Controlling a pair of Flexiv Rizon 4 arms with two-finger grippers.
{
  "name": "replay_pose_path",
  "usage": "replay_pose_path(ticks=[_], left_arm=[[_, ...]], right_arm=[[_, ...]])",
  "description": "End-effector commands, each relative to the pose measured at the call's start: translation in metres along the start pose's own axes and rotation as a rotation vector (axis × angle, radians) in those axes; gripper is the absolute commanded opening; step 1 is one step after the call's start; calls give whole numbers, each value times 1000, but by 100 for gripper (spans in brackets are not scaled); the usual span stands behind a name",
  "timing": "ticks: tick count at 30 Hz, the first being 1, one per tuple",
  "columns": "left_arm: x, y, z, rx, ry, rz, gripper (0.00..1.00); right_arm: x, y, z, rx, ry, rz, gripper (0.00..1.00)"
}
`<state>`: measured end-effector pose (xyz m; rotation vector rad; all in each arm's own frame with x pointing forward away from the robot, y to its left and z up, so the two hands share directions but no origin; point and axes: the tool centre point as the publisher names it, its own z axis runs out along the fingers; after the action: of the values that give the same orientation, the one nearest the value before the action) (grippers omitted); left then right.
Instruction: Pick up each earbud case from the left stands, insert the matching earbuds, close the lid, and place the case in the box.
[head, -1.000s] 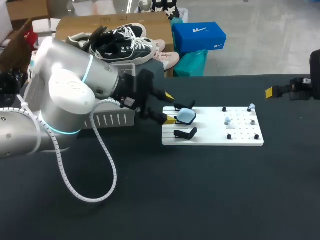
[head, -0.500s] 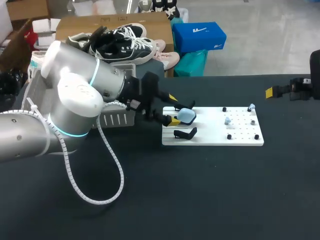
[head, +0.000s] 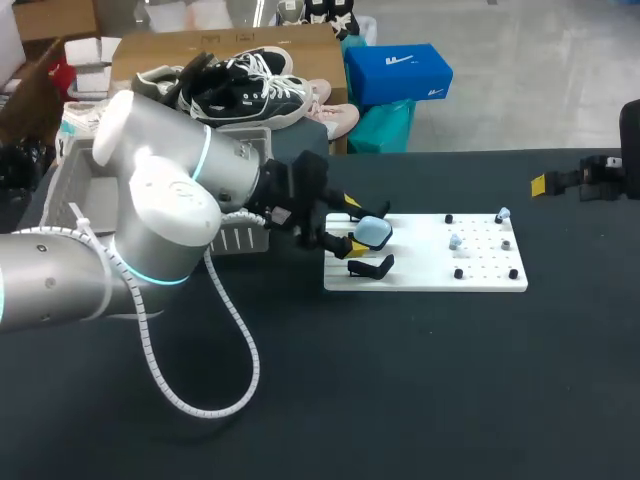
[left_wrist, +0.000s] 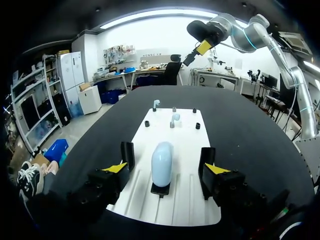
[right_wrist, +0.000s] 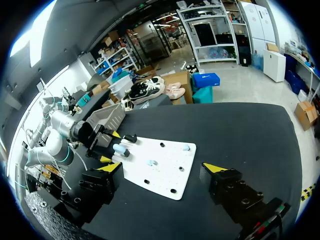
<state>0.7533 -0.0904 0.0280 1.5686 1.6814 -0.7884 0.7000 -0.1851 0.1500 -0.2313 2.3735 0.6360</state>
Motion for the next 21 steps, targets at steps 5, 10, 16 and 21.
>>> replay_pose_path(ticks=[5, 10, 16, 21], left_arm=[[0, 5, 4, 0, 2, -7, 100], [0, 6, 8, 1, 1, -9, 100], [-1, 5, 10, 12, -1, -7, 96], [-1, 5, 12, 27, -10, -13, 90]], right_arm=[[0, 0, 0, 0, 0, 0, 100], [0, 0, 0, 0, 0, 0, 100], [0, 0, 0, 0, 0, 0, 100], [0, 0, 0, 0, 0, 0, 100]])
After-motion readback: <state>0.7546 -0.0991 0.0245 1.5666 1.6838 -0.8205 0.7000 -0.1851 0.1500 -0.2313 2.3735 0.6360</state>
